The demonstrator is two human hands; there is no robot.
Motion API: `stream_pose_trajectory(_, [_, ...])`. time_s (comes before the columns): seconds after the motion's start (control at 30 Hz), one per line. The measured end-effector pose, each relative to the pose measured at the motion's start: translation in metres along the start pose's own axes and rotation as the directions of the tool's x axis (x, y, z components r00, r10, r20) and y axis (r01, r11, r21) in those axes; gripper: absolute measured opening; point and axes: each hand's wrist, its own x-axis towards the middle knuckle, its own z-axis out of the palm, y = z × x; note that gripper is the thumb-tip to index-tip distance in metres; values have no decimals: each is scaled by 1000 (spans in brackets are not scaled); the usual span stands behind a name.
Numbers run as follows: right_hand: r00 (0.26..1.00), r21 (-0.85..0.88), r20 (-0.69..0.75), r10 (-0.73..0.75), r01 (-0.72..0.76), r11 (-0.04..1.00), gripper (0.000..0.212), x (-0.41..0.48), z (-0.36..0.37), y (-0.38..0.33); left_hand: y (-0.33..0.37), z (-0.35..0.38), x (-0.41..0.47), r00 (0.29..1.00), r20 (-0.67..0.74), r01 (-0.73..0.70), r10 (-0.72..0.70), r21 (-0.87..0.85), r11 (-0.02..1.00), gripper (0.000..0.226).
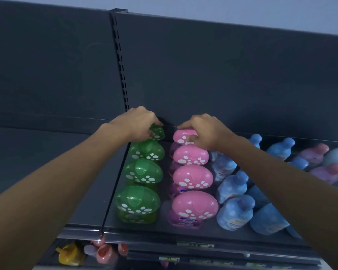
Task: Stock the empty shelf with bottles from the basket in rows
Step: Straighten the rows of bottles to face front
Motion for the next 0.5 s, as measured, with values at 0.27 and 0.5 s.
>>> stream_pose_trajectory(0.27, [1000,-4,20,5,-5,1000,54,-7,-6,3,10,-4,-12,999,-47,24,-24,8,1000,63])
stream_pose_trajectory(0.5, [994,50,-76,77,-74,996,40,-76,-35,14,56,-23,-41,980,-199,-54,31,-110,992,37])
